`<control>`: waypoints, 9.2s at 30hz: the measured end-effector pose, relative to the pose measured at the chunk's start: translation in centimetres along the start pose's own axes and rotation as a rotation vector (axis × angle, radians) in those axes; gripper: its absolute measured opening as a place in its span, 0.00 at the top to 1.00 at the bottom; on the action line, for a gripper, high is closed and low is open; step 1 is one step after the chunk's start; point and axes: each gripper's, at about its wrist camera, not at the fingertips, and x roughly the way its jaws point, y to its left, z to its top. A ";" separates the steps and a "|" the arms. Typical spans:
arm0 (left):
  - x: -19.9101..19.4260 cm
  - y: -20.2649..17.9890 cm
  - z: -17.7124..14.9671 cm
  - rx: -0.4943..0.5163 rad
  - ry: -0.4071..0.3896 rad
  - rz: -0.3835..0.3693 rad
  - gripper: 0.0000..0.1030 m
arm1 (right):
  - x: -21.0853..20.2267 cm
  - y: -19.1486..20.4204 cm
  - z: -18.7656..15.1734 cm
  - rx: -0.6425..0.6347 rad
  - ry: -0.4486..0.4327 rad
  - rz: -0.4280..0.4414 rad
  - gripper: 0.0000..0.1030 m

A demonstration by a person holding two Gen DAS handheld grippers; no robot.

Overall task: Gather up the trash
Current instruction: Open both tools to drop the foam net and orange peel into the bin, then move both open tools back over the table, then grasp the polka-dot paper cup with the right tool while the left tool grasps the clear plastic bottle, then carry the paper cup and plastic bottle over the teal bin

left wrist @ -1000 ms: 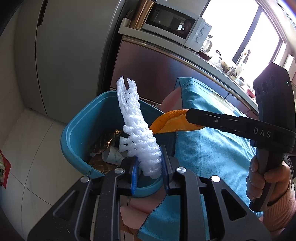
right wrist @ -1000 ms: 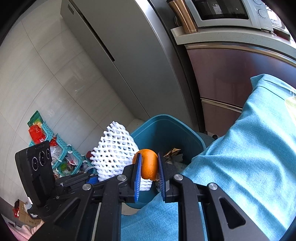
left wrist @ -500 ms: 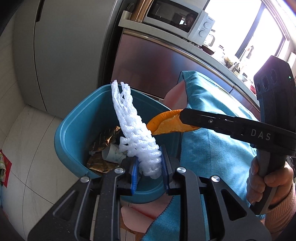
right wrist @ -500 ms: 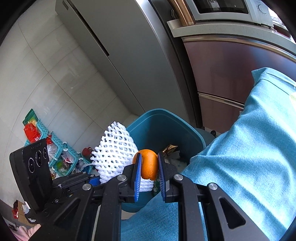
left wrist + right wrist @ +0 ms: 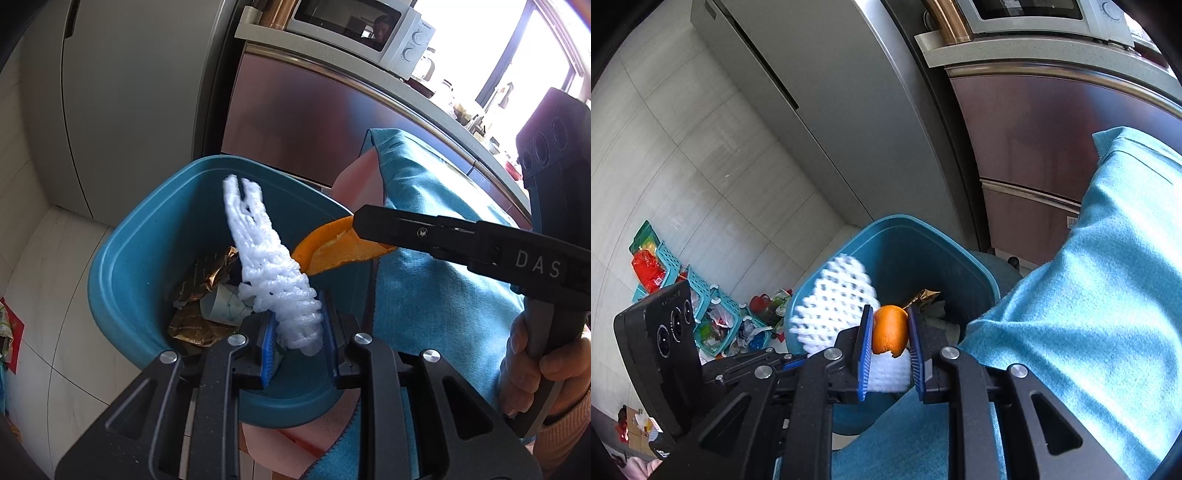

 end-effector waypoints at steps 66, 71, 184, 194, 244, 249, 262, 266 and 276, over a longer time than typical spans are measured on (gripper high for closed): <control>9.1 -40.1 1.0 0.520 0.160 -0.445 0.50 | -35.1 -31.4 -19.7 0.596 -0.496 -0.403 0.42; 11.5 -42.9 1.8 0.538 0.174 -0.417 0.49 | -35.3 -34.4 -19.6 0.681 -0.525 -0.340 0.41; -10.3 -14.5 -2.8 0.299 -0.136 -0.172 0.75 | -20.5 -11.8 -11.1 0.203 -0.358 0.054 0.68; -11.1 -13.3 -2.5 0.274 -0.156 -0.152 0.75 | -19.8 -11.0 -10.5 0.183 -0.349 0.072 0.68; -12.8 -7.8 -1.4 0.172 -0.205 -0.084 0.75 | -17.0 -7.0 -7.6 0.093 -0.296 0.125 0.68; -12.9 -7.5 -1.4 0.163 -0.206 -0.076 0.75 | -16.7 -6.6 -7.1 0.083 -0.289 0.126 0.68; -12.9 -5.6 -1.0 0.124 -0.213 -0.047 0.76 | -15.2 -4.7 -5.2 0.042 -0.275 0.126 0.68; -12.9 -5.1 -0.8 0.116 -0.214 -0.038 0.76 | -14.8 -4.2 -4.7 0.032 -0.270 0.128 0.68; -12.6 -4.3 -0.6 0.099 -0.211 -0.021 0.76 | -13.4 -3.8 -4.0 0.023 -0.253 0.128 0.68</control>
